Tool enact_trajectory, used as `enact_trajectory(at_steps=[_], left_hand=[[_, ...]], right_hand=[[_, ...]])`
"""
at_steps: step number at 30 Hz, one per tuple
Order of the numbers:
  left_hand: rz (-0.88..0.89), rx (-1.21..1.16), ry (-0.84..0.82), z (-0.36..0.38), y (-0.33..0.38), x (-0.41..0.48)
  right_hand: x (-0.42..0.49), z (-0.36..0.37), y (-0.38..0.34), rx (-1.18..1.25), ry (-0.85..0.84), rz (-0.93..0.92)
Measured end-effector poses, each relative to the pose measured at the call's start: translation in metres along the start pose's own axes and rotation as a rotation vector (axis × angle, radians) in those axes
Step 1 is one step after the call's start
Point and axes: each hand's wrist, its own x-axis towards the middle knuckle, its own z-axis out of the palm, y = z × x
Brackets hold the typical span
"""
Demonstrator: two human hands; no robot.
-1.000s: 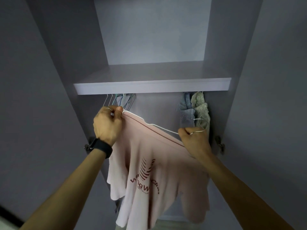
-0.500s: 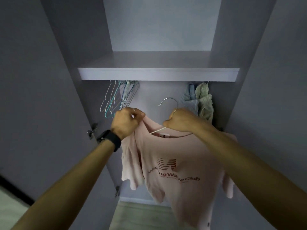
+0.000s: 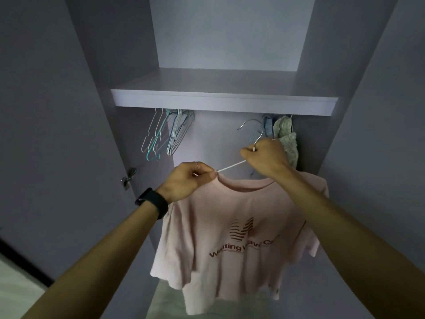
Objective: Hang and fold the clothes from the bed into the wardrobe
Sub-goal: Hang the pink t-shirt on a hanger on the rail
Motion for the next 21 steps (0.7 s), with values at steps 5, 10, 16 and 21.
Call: enact_trajectory(at_steps=[5, 10, 16, 21], left_hand=[[0.033, 0.02, 0.103, -0.022, -0.015, -0.006], [0.028, 0.107, 0.015, -0.007, -0.014, -0.003], [-0.012, 0.181, -0.069, 0.01, -0.007, -0.007], [0.082, 0.219, 0.104, -0.007, -0.008, -0.018]], right_hand=[[-0.01, 0.006, 0.016, 0.101, -0.051, 0.022], [-0.025, 0.033, 0.007, -0.03, -0.396, 0.013], [-0.02, 0.029, -0.002, 0.102, -0.229, 0.024], [-0.043, 0.006, 0.033, 0.32, -0.23, 0.048]])
